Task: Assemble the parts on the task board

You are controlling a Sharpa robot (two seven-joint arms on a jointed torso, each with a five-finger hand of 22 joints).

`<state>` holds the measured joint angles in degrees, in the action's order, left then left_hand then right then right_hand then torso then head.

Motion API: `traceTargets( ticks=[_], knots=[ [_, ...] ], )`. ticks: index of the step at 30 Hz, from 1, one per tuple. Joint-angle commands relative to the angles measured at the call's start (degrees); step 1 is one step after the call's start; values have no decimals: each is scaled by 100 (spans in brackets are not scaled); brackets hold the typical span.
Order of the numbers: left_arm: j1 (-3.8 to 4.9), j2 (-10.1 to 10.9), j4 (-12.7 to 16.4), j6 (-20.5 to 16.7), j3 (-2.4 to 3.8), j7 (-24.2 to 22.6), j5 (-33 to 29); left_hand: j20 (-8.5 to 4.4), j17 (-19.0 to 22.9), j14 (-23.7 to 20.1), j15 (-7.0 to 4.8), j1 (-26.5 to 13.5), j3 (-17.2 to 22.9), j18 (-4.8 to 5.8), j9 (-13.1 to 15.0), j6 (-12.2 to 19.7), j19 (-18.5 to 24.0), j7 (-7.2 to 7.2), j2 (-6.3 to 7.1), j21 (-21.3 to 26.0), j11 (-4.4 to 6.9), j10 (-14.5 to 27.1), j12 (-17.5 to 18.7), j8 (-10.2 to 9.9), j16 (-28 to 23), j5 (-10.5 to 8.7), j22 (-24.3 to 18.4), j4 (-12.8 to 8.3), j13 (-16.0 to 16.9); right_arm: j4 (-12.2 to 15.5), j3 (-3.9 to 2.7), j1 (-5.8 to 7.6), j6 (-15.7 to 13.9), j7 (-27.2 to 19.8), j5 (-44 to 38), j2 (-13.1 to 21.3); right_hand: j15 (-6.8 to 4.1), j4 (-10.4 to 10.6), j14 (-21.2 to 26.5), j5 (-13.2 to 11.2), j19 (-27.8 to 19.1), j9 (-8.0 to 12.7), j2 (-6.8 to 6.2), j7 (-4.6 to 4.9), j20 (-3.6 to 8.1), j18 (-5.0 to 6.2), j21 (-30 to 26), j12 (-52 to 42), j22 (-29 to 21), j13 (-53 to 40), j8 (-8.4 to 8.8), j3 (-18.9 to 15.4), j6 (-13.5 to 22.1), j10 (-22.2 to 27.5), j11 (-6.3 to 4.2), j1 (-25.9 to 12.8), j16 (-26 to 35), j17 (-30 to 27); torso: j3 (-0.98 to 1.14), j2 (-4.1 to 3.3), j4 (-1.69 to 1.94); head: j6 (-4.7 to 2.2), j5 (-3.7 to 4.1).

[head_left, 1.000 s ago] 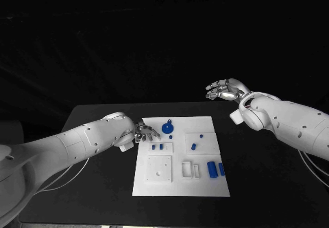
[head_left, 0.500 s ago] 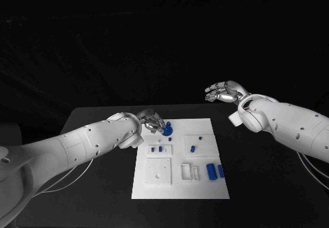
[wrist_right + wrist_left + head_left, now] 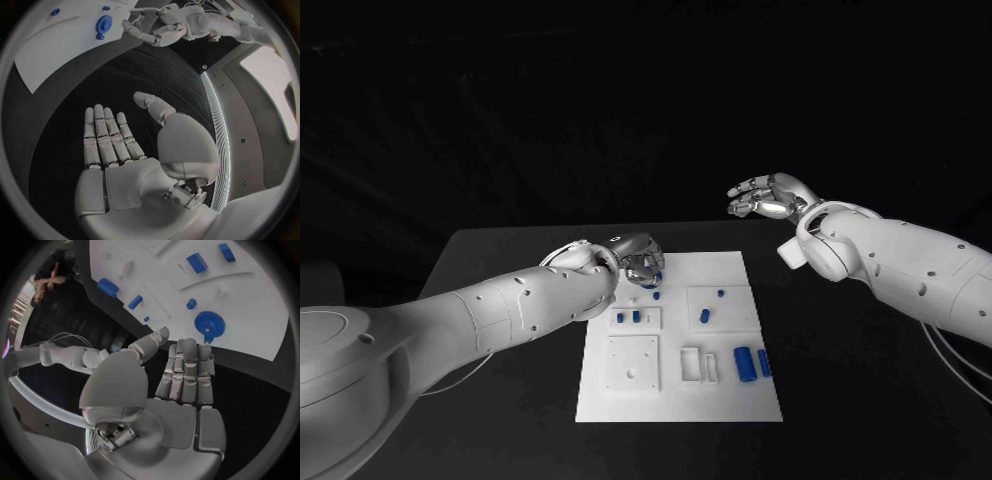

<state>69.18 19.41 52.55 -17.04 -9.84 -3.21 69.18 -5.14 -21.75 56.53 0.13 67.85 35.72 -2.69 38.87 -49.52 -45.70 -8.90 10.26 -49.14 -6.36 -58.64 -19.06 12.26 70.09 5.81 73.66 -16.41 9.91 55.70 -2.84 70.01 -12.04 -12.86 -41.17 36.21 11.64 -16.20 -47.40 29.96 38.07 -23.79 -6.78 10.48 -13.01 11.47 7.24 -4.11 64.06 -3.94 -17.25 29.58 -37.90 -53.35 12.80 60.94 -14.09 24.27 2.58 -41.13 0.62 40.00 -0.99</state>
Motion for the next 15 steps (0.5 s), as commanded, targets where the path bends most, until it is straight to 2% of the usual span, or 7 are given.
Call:
traceTargets(
  ticks=[1, 5, 10, 15],
  knots=[
    [-14, -76, -71, -12, -23, -40, 767, -49, -17, 57, -2, 40, -48, -150, -48, -31, -79, 6, 13, -24, -12, -36, 92, -20, 46, 0, 16, -2, -39, 29, -3, -3, 69, -71, -3, -4, 1, -2, 40, 18, -41, 6, -7, 173, 1, 60, -32, 30, 10, 4, -23, -41, -16, 26, -1, -45, 14, -9, 3, -4, -8, 1, 1],
    [-33, -147, -182, 110, -66, 112, 1032, -67, -93, 236, -17, 60, -108, -220, -146, -22, -261, -4, 39, -158, -3, -85, 258, -41, 244, 2, 95, 6, -99, 37, -3, -2, 71, -69, -3, -2, 1, 1, 40, 26, -39, 7, -8, 174, 1, 60, -34, 29, 13, 4, -22, -45, -14, 26, -1, -53, 13, -10, 3, -6, -9, 5, 4],
    [-96, -224, -355, 219, -129, 212, 1081, -77, -197, 417, -19, -6, -177, -313, -248, 0, -473, 24, 142, -341, -8, -85, 439, -61, 516, -21, 194, 57, -160, 61, -3, -1, 64, -65, -3, 9, 1, 1, 39, 31, -38, 8, -8, 175, 1, 60, -36, 29, 14, 4, -22, -47, -14, 26, -1, -56, 13, -11, 0, -10, -10, 12, 25],
    [-150, -246, -436, 299, -155, 226, 1102, -83, -248, 527, -31, -15, -181, -397, -313, -30, -608, 21, 147, -468, 3, -117, 561, -42, 687, -8, 240, 74, -195, 107, -3, 1, 60, -63, -3, 42, 1, 3, 40, 38, -37, 9, -14, 176, 1, 60, -40, 29, 18, 4, -23, -54, -14, 26, -1, -66, 13, -13, -4, -39, -33, 17, 28]
  ],
)
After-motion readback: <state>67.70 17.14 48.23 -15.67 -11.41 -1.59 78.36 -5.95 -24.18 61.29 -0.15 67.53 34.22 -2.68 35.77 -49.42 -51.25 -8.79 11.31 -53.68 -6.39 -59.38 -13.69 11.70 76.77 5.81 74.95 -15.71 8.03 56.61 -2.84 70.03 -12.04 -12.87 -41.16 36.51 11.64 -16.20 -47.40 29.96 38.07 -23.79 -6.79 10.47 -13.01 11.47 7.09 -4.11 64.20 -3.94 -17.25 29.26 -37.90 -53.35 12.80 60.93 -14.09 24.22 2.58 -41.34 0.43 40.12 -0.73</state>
